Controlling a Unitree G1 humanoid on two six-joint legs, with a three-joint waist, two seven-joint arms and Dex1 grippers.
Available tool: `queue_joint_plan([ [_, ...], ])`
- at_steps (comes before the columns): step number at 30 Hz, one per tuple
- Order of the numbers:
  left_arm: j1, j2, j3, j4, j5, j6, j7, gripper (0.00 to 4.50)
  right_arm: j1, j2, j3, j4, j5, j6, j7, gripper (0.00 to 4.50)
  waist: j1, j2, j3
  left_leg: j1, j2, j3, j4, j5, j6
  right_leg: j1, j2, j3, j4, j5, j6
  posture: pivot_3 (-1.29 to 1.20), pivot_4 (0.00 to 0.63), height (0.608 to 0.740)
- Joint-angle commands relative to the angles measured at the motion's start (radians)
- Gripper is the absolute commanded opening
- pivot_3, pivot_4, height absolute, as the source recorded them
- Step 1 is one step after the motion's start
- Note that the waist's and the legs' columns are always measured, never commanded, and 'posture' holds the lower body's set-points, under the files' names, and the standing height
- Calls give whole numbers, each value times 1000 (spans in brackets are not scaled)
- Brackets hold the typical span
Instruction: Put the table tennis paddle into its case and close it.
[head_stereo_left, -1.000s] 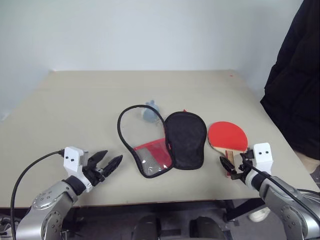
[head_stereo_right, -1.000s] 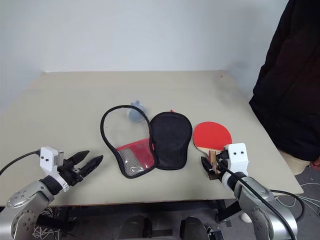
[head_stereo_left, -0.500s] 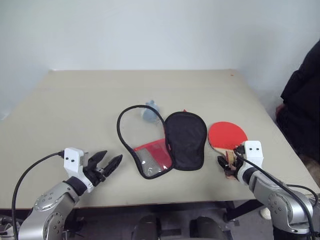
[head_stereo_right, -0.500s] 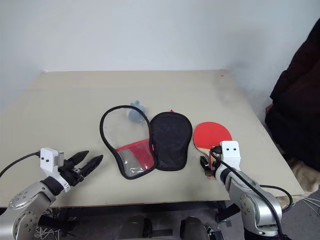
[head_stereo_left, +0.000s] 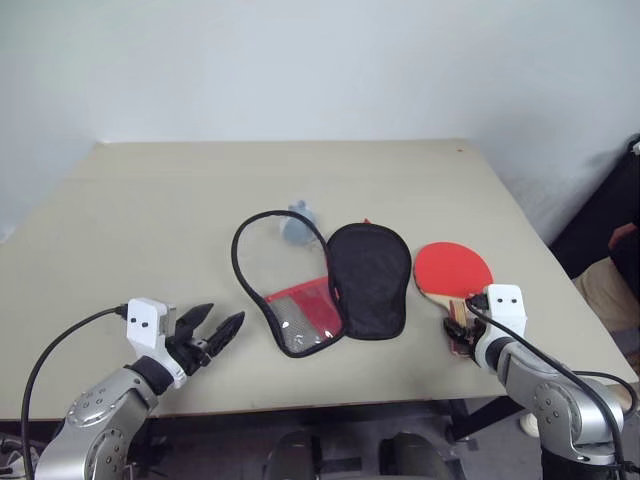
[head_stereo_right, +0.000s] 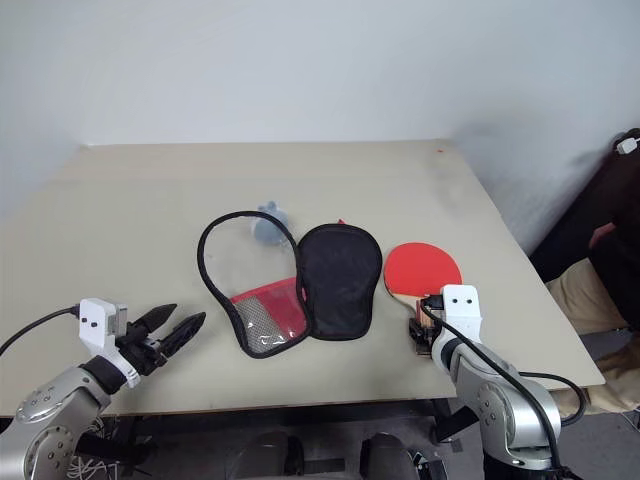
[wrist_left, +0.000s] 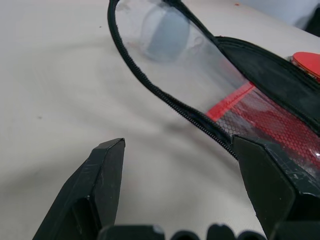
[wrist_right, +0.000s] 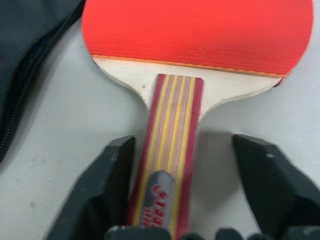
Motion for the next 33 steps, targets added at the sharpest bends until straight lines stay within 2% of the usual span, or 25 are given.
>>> queue_joint_plan([
  [1,-5,36,-13,-33,17,-44,-54,3620,-25,6,-39,-6,-24,9,-20,2022,0,0,0,0,0,0,0,0,0,0,0,0,0,0,0,0,0,725],
  [2,-2,47,-20,-32,23,-53,-75,3620,-29,8,-41,-4,-26,11,-20,1837,0,0,0,0,1,0,0,0,0,0,0,0,0,1,-1,0,0,725],
  [3,4,58,-25,-32,30,-65,-96,3620,-32,10,-43,-4,-29,13,-21,1458,0,1,0,0,2,1,0,0,0,0,0,0,0,1,-1,0,0,725],
  [5,17,82,-35,-27,40,-83,-141,3620,-38,15,-47,-3,-32,18,-23,1155,0,1,0,0,5,3,-1,0,0,-1,0,0,0,2,-1,0,0,725],
  [14,43,199,-23,30,62,-207,-361,3620,-70,40,-80,18,-62,28,-52,1154,2,3,-3,-11,14,29,-7,2,-4,-18,0,-1,1,12,-8,0,0,725],
  [17,27,217,-17,51,66,-235,-392,3620,-88,54,-102,25,-72,21,-65,1155,3,-3,-8,-11,20,44,-18,6,-10,-22,-1,-1,1,15,-12,0,0,725],
  [19,19,222,-19,64,75,-252,-400,3620,-101,65,-114,26,-72,16,-71,1154,4,-3,-9,-10,24,58,-27,10,-16,-33,-5,-1,3,19,-18,0,0,725],
  [23,11,222,-28,72,67,-250,-409,3620,-145,91,-126,19,-57,-10,-62,1154,-2,3,-8,-10,19,42,-24,10,-16,-32,-7,-8,1,21,-19,0,0,725],
  [26,10,215,-34,68,63,-246,-409,3620,-172,103,-132,20,-53,-26,-47,1154,-9,7,-8,-16,22,26,-20,10,-16,-24,2,-17,-2,24,-19,0,0,725],
  [27,10,213,-36,66,62,-244,-407,3620,-178,104,-130,21,-51,-31,-41,1154,-10,7,-8,-17,29,29,-22,11,-17,-24,2,-17,1,24,-20,0,0,725],
  [28,9,211,-38,65,64,-244,-405,3620,-186,105,-129,22,-48,-35,-35,1154,-8,2,-10,-15,36,37,-25,13,-18,-23,1,-16,14,25,-21,0,0,725],
  [29,6,206,-41,65,68,-247,-400,3620,-202,106,-127,27,-38,-47,-20,1154,-5,-1,-10,-9,41,56,-27,17,-20,-23,1,-13,36,19,-31,0,0,725],
  [30,4,203,-43,66,71,-249,-397,3620,-216,104,-123,31,-29,-57,-5,1154,-2,-8,-8,-2,41,67,-30,18,-23,-23,0,-6,44,10,-37,0,0,725],
  [31,3,201,-45,65,71,-249,-395,3620,-227,101,-118,33,-23,-64,9,1154,3,-3,-6,13,38,79,-28,17,-29,-34,-2,3,47,3,-40,0,0,725],
  [32,1,199,-45,65,69,-248,-393,3620,-240,97,-112,38,-16,-64,22,1154,4,3,-6,13,29,48,-14,4,-48,-31,-9,-2,40,2,-41,0,0,725],
  [33,1,197,-46,65,68,-246,-392,3620,-248,92,-106,44,-10,-64,36,1154,1,10,-6,16,6,7,-1,-8,-59,-29,-13,-14,34,2,-41,0,0,725],
])
